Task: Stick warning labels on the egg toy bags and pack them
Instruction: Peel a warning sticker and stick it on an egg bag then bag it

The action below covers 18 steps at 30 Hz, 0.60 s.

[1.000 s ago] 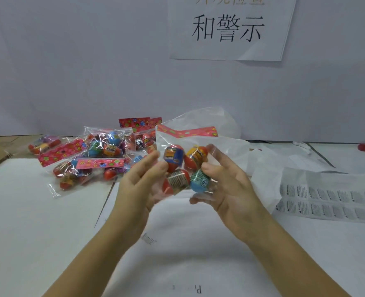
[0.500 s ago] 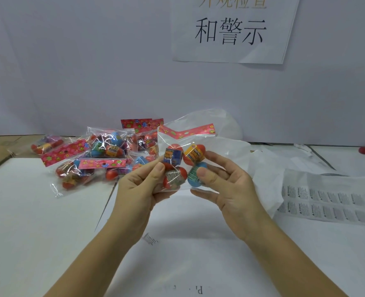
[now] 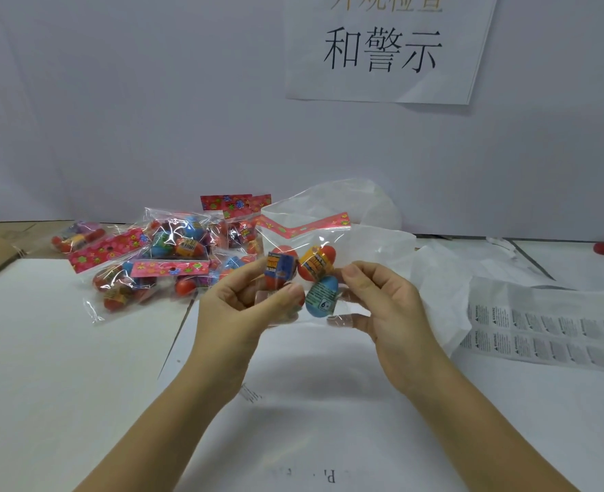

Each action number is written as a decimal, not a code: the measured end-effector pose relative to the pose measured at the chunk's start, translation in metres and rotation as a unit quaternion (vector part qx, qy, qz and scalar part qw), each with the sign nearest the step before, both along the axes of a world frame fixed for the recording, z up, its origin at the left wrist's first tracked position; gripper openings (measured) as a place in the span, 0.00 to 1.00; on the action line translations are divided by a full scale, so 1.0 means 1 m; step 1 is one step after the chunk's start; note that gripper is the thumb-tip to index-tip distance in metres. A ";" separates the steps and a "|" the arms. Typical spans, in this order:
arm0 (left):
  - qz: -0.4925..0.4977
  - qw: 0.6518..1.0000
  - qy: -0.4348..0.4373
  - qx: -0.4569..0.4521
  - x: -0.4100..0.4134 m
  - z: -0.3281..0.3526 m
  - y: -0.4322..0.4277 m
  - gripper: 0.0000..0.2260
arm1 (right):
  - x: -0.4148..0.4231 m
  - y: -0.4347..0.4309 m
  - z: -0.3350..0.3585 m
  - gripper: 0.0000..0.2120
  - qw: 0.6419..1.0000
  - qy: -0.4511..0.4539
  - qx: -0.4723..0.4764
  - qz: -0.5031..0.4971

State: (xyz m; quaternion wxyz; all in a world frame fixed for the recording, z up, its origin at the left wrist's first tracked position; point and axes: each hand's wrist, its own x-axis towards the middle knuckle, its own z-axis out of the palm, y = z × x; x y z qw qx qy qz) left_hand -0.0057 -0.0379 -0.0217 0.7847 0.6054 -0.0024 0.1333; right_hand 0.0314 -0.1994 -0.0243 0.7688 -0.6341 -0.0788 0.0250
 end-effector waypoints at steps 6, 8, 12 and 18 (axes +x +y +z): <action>0.049 0.997 0.012 -0.051 0.001 0.000 -0.001 0.16 | 0.001 0.000 0.002 0.06 1.000 0.007 -0.007 0.001; 0.069 0.997 0.026 -0.036 0.002 0.001 0.001 0.08 | 0.001 -0.002 0.004 0.06 1.000 0.008 -0.010 0.012; 0.108 0.994 0.018 -0.013 0.001 0.000 0.000 0.07 | 0.001 -0.002 0.003 0.06 1.000 0.005 -0.010 0.015; 0.162 0.986 -0.009 0.027 -0.001 -0.004 -0.003 0.08 | 0.000 0.001 0.002 0.04 1.000 0.012 -0.017 0.019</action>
